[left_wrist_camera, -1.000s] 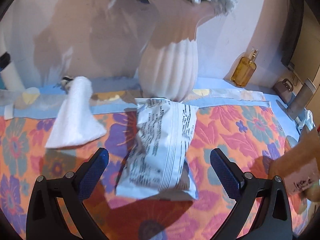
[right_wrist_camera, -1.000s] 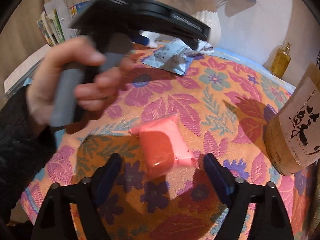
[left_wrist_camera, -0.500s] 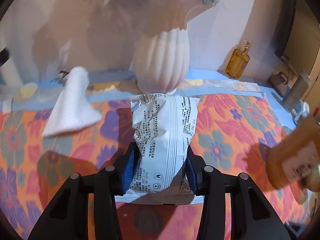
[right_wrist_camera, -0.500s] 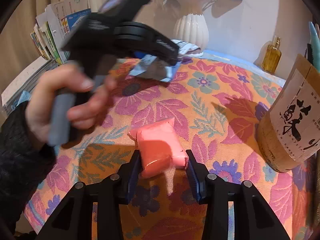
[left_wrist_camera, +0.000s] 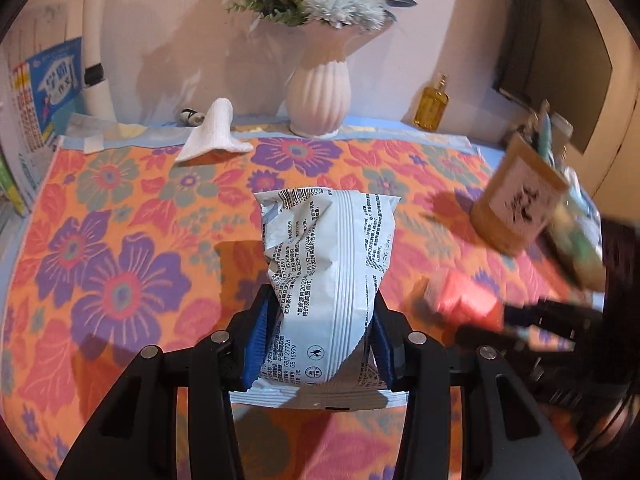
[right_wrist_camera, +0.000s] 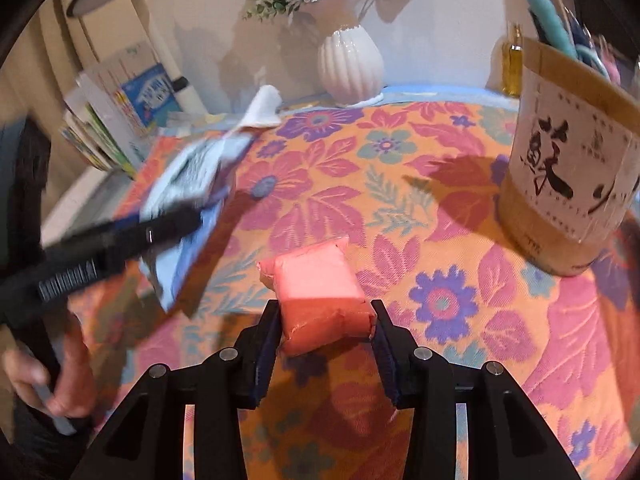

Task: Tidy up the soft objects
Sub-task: 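Lift white snack bag with left tool while right tool lifts coral pouch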

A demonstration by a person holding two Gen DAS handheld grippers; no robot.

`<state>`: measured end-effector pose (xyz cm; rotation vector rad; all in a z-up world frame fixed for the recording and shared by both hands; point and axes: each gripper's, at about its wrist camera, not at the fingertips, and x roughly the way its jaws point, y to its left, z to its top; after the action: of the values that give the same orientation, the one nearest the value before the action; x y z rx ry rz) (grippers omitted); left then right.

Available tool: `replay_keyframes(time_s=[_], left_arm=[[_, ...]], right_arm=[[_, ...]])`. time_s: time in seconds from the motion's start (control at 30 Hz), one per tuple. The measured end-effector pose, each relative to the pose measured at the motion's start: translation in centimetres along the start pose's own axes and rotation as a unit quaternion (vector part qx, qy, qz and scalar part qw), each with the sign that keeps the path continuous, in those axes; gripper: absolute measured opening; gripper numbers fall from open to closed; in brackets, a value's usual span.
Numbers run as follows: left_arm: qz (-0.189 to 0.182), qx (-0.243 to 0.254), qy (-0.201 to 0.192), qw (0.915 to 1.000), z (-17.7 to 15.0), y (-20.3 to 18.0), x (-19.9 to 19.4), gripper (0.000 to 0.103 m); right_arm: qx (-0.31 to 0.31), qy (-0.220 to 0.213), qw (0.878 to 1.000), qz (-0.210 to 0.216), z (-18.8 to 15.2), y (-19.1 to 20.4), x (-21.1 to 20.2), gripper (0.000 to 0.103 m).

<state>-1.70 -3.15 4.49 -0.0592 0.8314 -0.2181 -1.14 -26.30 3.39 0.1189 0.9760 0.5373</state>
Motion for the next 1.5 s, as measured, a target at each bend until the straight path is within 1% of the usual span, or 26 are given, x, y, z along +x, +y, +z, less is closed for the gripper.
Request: replay_keyframes(time_s=[0.03,0.07,0.1,0.13,0.17,0.2,0.23,0.27,0.33,0.43,0.53,0.57,0.63,0.67,0.73,0.77,0.8,0.87,0.97,1.03,1.1,1.13,1.2,1.3,1.4,1.5], left_arm=[[0.003,0.003,-0.001,1.0,-0.3,-0.1,0.0,0.041],[0.004,0.002,-0.002,1.0,-0.5,0.0,0.0,0.041],[0.005,-0.002,-0.002,1.0,-0.8,0.1,0.1,0.041],[0.004,-0.007,-0.003,1.0,-1.0,0.3,0.3,0.041],[0.006,-0.009,-0.007,0.9999,-1.2,0.5,0.6,0.041],[0.012,-0.011,-0.007,0.9998,-1.5,0.7,1.0,0.041],[0.02,-0.017,0.009,0.9996,-1.5,1.0,1.7,0.041],[0.015,-0.023,0.007,0.9996,-1.5,1.1,1.6,0.041],[0.004,-0.028,-0.004,0.9996,-1.6,1.3,1.1,0.041],[-0.002,-0.034,0.0,0.9994,-1.6,1.5,1.2,0.041],[-0.006,-0.042,0.0,0.9991,-1.6,1.7,1.3,0.041],[-0.006,-0.045,0.001,0.999,-1.6,1.8,1.4,0.041],[-0.006,-0.048,-0.001,0.9988,-1.6,1.9,1.4,0.041],[-0.007,-0.049,-0.001,0.9988,-1.6,1.9,1.4,0.041],[-0.006,-0.049,-0.001,0.9988,-1.6,1.8,1.3,0.041],[-0.006,-0.049,-0.001,0.9988,-1.6,1.8,1.3,0.041],[-0.006,-0.049,-0.001,0.9988,-1.6,1.8,1.3,0.041],[-0.003,-0.047,0.0,0.9989,-1.6,1.7,1.4,0.041],[0.01,-0.039,-0.002,0.9992,-1.6,1.4,1.3,0.041],[0.02,-0.03,-0.004,0.9993,-1.6,1.1,1.2,0.041],[0.028,-0.023,-0.01,0.9993,-1.7,0.8,0.8,0.041],[0.036,-0.015,-0.017,0.9991,-1.7,0.3,0.5,0.041],[0.039,-0.007,-0.023,0.999,-1.2,-0.4,-0.2,0.041],[0.013,-0.006,-0.05,0.9987,0.2,-2.1,-2.1,0.041],[-0.018,0.004,-0.091,0.9957,2.3,-5.0,-5.1,0.041],[-0.027,0.019,-0.119,0.9924,4.0,-7.8,-7.2,0.041]], right_arm=[[0.007,0.005,1.0,0.013,-0.1,-0.3,0.0,0.057],[0.016,0.013,0.999,0.029,-0.3,-0.6,0.2,0.074],[0.025,0.022,0.998,0.052,-0.4,-0.8,0.4,0.084],[0.031,0.023,0.996,0.076,-0.4,-1.1,0.3,0.087],[0.039,0.022,0.995,0.086,-0.6,-1.1,0.2,0.09],[0.051,0.018,0.994,0.09,-0.5,-1.5,0.3,0.09],[0.065,0.012,0.993,0.095,-0.7,-1.9,0.2,0.09],[0.075,0.007,0.992,0.1,-0.7,-2.1,0.0,0.09],[0.074,0.004,0.993,0.089,-0.6,-1.9,0.1,0.09],[0.052,0.008,0.997,0.057,-0.3,-0.9,0.6,0.09],[-0.005,0.029,1.0,0.002,0.1,0.6,1.9,0.094],[-0.032,0.04,0.998,-0.022,0.2,1.4,2.4,0.095],[-0.062,0.044,0.996,-0.056,0.1,2.3,3.3,0.095],[-0.073,0.044,0.994,-0.072,0.0,2.5,3.6,0.094],[-0.093,0.041,0.989,-0.107,-0.4,3.2,4.0,0.084],[-0.101,0.034,0.988,-0.108,-0.6,3.4,3.8,0.074],[-0.108,0.028,0.988,-0.106,-0.8,3.6,3.6,0.061],[-0.124,0.022,0.986,-0.108,-1.3,4.0,3.3,0.053],[-0.169,0.013,0.977,-0.125,-2.3,5.9,3.1,0.039],[-0.173,0.013,0.977,-0.124,-2.6,6.2,2.8,0.038],[-0.148,0.009,0.984,-0.103,-2.7,6.0,2.2,0.037],[-0.131,0.0,0.987,-0.094,-2.9,5.8,1.5,0.037],[-0.106,-0.028,0.991,-0.072,-3.2,5.2,-0.3,0.037],[-0.081,-0.06,0.991,-0.087,-3.0,4.1,-3.2,0.037],[-0.062,-0.107,0.989,-0.084,-2.3,3.1,-7.7,0.037],[-0.049,-0.153,0.981,-0.105,-1.5,2.4,-12.2,0.037]])
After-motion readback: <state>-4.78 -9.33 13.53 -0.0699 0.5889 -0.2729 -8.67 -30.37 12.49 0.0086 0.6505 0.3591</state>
